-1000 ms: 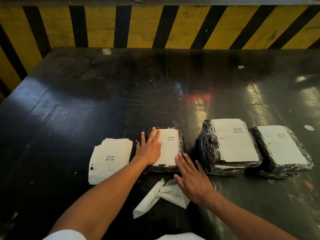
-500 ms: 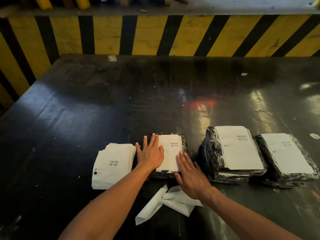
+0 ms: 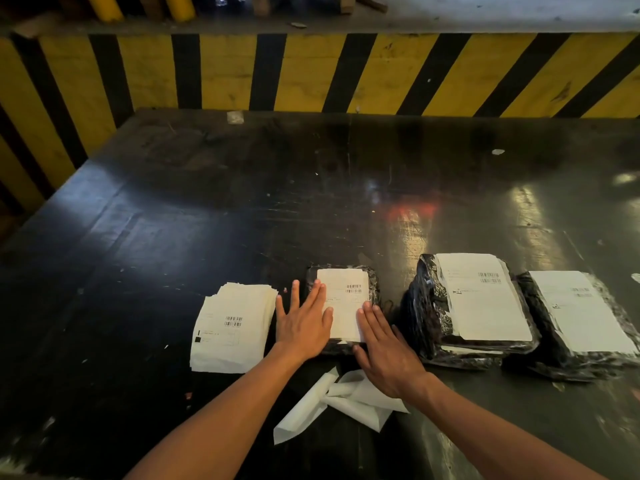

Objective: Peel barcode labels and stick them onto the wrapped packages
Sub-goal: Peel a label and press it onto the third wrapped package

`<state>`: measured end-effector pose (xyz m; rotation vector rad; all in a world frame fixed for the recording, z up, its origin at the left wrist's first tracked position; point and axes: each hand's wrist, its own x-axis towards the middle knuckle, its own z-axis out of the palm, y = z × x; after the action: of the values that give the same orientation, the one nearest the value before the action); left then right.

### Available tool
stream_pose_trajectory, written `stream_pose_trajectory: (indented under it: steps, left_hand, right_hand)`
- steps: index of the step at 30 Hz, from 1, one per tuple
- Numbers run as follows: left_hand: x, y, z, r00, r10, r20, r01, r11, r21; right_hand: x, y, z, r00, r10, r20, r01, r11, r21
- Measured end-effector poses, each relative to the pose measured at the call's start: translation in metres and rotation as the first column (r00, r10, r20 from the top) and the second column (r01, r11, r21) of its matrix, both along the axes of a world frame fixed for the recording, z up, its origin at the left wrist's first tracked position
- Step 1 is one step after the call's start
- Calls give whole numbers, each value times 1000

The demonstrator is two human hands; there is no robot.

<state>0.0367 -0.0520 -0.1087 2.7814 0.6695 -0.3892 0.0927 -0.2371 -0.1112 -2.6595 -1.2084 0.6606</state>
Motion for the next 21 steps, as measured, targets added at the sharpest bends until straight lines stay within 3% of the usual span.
stream_pose_trajectory:
  steps: [6,14,21]
  left_hand:
    - [-4,-20,9,985,-162,50,164,986,-34]
    - [-31,-12,3,999,-44,27,44,999,-5]
    - [-29,-36,3,989,-136,55,139,988,-65]
  right_hand:
    - [1,-2,-2,1000,6,-11,-6,1000,15]
    - [2,-2,-3,1000,17,-8,-16,1000,16]
    - [1,-3,-5,1000,10,-25,-9,1000,29]
